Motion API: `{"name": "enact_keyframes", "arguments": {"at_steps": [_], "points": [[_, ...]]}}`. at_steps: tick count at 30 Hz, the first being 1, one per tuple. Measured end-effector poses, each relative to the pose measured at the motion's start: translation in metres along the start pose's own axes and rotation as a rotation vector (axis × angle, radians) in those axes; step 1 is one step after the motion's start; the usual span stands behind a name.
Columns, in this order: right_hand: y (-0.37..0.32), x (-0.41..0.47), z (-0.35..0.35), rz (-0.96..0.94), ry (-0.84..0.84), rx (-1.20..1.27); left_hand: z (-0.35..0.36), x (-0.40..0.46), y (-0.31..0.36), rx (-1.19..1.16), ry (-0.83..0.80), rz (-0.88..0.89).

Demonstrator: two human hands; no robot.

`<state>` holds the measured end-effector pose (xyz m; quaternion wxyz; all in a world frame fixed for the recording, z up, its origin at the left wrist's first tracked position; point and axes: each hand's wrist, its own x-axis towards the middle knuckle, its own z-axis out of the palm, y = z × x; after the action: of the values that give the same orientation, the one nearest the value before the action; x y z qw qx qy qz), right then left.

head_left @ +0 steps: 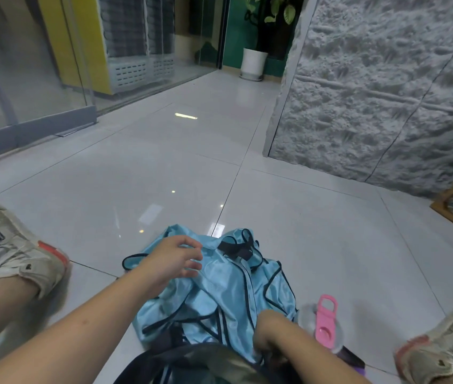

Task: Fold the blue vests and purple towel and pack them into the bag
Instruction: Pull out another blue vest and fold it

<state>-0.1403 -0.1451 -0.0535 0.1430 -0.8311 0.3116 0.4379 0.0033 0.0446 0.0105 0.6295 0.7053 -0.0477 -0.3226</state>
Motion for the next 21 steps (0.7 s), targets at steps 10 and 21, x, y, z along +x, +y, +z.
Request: {"name": "enact_keyframes", "arguments": {"at_steps": [10,21], "points": [[-0.004,-0.046,-0.056,-0.303,0.112,1.069,0.014,-0.008,-0.010,0.195,-0.072,0.041],[-0.018,-0.070,-0.074,-0.558,0.257,1.368,0.043,-0.014,-0.015,0.536,-0.135,0.270]]}}
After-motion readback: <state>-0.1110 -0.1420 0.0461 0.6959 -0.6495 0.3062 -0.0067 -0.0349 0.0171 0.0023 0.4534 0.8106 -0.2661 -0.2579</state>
